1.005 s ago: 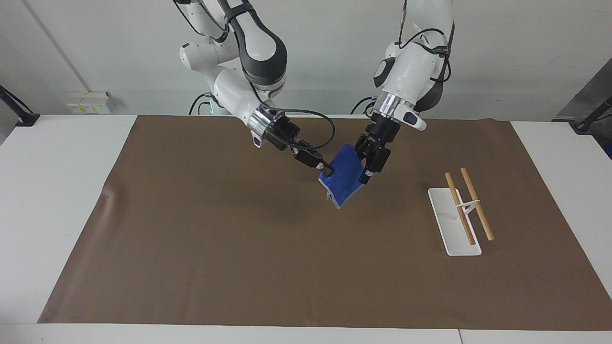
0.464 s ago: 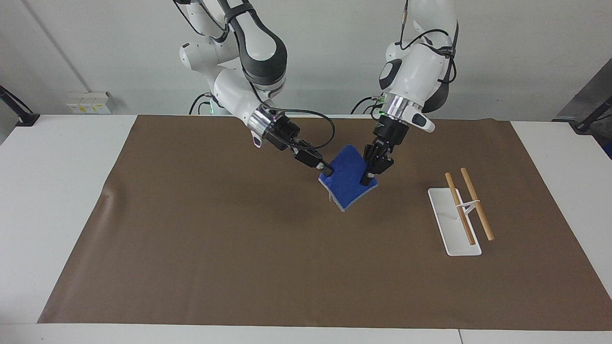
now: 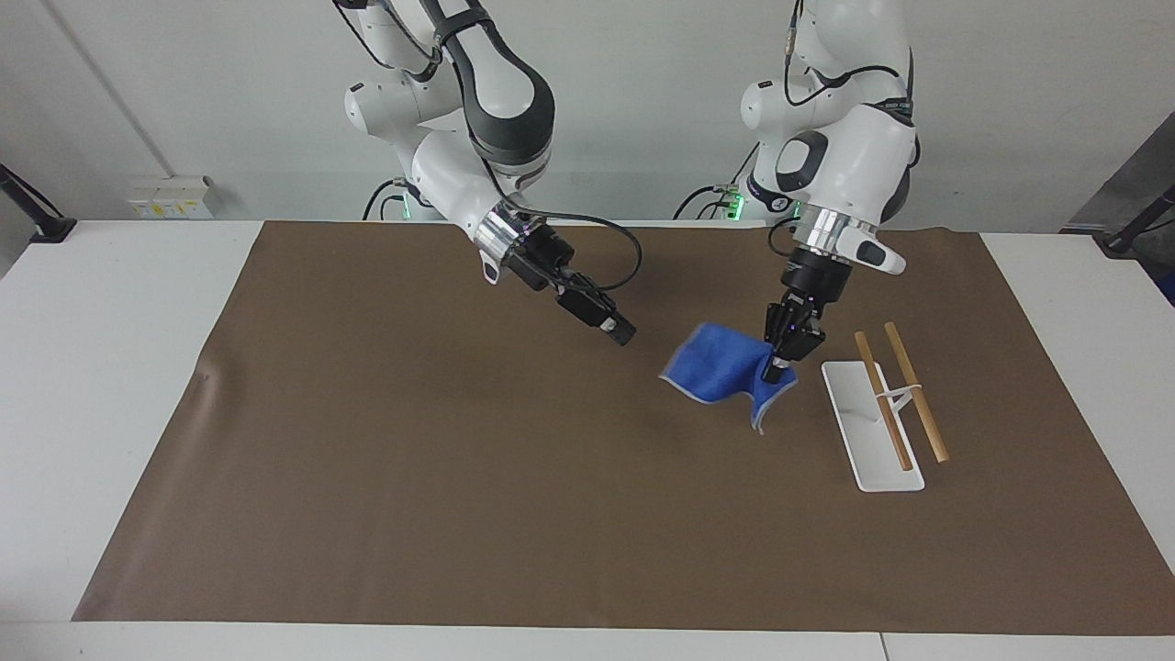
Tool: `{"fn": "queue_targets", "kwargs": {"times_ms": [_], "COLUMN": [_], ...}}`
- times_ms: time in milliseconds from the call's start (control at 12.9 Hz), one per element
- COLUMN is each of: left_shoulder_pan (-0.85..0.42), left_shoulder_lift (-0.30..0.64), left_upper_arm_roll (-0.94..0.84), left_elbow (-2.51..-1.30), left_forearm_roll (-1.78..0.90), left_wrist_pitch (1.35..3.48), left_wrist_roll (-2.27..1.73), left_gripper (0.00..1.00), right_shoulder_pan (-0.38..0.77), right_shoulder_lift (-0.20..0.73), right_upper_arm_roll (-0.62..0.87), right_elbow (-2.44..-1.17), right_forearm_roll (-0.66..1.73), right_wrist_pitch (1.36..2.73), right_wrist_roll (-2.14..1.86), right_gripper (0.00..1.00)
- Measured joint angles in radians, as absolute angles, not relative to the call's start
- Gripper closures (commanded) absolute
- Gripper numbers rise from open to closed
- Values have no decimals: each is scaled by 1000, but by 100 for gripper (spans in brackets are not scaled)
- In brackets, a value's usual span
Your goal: Right arm passes towel to left arm to hang
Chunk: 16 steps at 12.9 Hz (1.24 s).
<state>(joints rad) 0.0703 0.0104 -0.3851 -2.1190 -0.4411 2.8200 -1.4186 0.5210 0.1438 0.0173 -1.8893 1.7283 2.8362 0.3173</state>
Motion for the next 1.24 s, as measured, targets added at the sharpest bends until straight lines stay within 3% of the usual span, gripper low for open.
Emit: {"fn": "queue_targets", "kwargs": {"times_ms": [619,1237], "left_shoulder_pan": [75,89], "left_shoulder_lift": [17,22], "left_upper_arm_roll": [-144,-22], "left_elbow": [-2169,-2208], "left_forearm_roll": [-441,-441], "left_wrist_pitch": [2814,2814], "left_wrist_roll": [-1390,-1211], "left_gripper": [100,100], "right_shoulder_pan": [400,154], "right_shoulder_lift": [153,146], "right_upper_arm_roll": [8,2], "right_elbow": [-2020,-1933], "right_forearm_roll": [963,168], "right_wrist_pitch": [2811,2331], "right_wrist_roll": [175,162], "right_gripper": [0,0]}}
